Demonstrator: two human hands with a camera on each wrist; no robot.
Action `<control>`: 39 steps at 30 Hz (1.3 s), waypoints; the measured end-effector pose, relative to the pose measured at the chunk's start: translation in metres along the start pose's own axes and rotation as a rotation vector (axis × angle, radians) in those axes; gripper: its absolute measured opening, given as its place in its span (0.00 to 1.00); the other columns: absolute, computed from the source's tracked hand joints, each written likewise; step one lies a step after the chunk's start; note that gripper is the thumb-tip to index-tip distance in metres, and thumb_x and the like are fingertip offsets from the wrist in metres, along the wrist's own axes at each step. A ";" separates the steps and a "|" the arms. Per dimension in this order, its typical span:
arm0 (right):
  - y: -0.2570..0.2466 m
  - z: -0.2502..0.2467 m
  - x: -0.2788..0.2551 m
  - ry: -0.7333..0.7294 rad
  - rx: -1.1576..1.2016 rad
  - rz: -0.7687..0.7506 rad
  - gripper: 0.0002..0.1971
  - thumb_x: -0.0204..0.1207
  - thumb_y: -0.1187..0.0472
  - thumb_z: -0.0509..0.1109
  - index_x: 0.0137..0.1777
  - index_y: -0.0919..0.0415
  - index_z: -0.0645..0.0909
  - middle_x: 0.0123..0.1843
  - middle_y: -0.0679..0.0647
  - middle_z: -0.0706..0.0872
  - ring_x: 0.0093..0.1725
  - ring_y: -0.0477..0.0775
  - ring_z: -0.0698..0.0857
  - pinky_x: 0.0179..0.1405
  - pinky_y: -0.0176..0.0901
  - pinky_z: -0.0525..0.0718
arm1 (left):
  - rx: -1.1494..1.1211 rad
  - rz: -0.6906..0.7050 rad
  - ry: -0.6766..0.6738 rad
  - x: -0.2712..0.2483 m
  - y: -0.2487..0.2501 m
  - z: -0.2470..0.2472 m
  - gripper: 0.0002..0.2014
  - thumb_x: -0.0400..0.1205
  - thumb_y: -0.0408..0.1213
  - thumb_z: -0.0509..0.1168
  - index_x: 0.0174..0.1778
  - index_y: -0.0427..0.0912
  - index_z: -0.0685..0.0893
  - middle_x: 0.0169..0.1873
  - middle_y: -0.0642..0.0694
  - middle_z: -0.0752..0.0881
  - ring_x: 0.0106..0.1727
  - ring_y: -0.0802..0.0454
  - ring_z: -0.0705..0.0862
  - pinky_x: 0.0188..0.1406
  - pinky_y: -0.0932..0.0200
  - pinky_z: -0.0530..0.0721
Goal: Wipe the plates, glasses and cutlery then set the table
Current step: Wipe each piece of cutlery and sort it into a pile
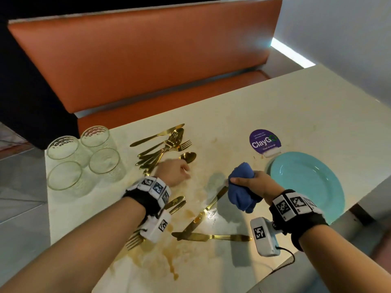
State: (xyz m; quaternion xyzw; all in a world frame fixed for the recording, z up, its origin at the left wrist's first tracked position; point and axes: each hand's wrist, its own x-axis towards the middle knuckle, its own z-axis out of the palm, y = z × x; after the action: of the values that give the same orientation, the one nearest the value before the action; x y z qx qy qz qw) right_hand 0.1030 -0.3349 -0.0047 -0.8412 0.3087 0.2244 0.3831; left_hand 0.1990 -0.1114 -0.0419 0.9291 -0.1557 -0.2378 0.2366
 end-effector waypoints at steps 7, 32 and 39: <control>0.019 0.002 -0.022 0.083 0.115 -0.026 0.19 0.71 0.44 0.72 0.47 0.61 0.81 0.48 0.62 0.87 0.51 0.64 0.86 0.57 0.55 0.84 | 0.283 0.279 -0.364 -0.069 0.045 0.072 0.20 0.74 0.48 0.72 0.61 0.49 0.84 0.57 0.45 0.83 0.61 0.46 0.78 0.61 0.54 0.77; 0.055 0.005 -0.064 0.101 0.094 0.031 0.23 0.69 0.45 0.74 0.52 0.66 0.81 0.48 0.62 0.86 0.50 0.62 0.85 0.55 0.52 0.84 | 0.777 0.220 -0.342 -0.103 0.058 0.108 0.17 0.79 0.45 0.65 0.59 0.38 0.80 0.62 0.38 0.80 0.69 0.42 0.73 0.68 0.49 0.73; 0.054 0.009 -0.067 0.100 0.120 0.024 0.21 0.68 0.45 0.75 0.50 0.63 0.80 0.50 0.64 0.87 0.52 0.62 0.86 0.56 0.54 0.85 | 0.761 0.251 -0.325 -0.108 0.056 0.106 0.18 0.80 0.40 0.66 0.64 0.37 0.77 0.63 0.39 0.79 0.67 0.42 0.74 0.67 0.52 0.72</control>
State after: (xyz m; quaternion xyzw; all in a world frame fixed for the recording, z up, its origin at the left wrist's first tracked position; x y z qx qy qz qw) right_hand 0.0168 -0.3322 0.0039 -0.8231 0.3505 0.1679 0.4141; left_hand 0.0440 -0.1542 -0.0556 0.8746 -0.3791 -0.2759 -0.1232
